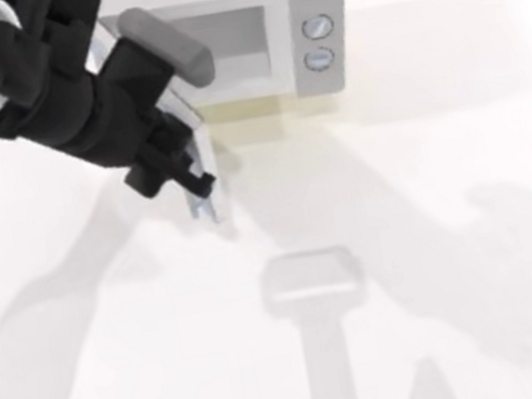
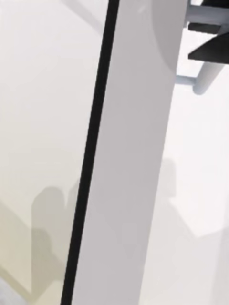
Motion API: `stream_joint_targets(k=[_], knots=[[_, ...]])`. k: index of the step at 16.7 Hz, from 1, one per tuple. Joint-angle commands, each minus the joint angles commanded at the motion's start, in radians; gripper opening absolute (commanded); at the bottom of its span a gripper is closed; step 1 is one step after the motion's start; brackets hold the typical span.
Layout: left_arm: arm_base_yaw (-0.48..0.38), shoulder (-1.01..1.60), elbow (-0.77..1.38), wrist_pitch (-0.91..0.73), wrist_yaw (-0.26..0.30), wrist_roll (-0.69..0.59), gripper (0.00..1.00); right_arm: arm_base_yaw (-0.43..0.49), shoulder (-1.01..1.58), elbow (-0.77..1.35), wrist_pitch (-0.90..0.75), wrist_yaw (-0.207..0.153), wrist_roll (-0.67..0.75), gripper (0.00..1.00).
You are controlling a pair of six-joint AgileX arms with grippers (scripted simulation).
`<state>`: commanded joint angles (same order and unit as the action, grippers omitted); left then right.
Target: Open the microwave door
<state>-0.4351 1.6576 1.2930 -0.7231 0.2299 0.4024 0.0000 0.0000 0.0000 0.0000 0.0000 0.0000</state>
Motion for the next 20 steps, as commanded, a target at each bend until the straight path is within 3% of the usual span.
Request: stream_joint_targets(k=[9,20], knots=[[0.075,-0.020,-0.014,-0.049,0.079,0.176,0.00,0.000,0.000,0.000,0.000,0.000,0.000,1.00],[0.078,-0.020,-0.015,-0.052,0.082,0.182,0.00,0.000,0.000,0.000,0.000,0.000,0.000,1.00]])
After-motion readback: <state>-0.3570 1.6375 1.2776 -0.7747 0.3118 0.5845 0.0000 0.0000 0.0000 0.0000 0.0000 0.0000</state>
